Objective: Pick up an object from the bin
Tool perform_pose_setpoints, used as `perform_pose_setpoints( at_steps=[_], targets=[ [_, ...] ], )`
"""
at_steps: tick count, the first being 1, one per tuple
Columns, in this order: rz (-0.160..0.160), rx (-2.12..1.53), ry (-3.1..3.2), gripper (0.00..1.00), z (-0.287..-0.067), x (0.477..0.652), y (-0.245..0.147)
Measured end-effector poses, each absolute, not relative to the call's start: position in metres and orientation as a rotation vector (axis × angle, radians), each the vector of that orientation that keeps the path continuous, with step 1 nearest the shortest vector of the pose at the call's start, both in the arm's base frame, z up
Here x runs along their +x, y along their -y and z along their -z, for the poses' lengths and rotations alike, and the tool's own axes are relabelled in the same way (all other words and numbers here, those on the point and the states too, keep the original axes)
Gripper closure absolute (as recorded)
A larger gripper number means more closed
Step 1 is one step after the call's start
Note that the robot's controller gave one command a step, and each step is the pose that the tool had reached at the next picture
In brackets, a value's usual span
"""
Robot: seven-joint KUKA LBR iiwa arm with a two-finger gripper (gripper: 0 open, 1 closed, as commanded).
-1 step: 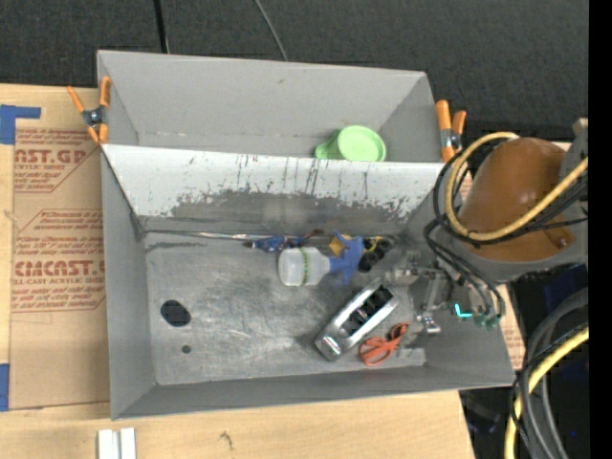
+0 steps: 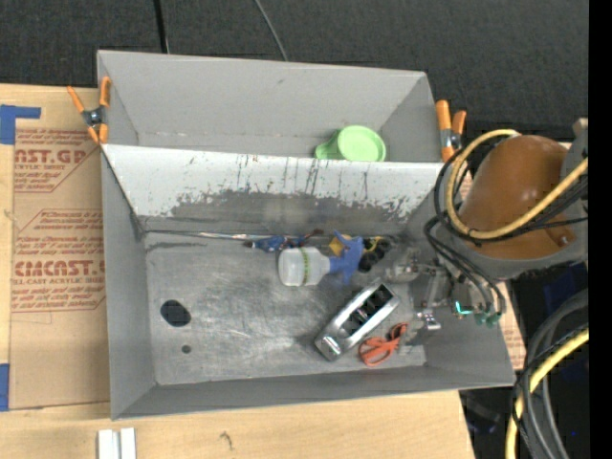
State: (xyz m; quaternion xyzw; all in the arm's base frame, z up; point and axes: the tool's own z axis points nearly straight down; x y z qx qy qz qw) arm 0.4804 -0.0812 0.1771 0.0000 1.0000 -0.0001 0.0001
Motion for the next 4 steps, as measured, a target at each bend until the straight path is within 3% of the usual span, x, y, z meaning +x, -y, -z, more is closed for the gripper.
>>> perform_pose_setpoints(
  at_steps=[1, 4],
  targets=[
    [0.014, -0.095, -3.08, 1.0, -0.0943, 0.5233, 0.0444],
    [0.011, -0.097, -3.075, 1.0, -0.0963, 0.5198, 0.0455]
  ],
)
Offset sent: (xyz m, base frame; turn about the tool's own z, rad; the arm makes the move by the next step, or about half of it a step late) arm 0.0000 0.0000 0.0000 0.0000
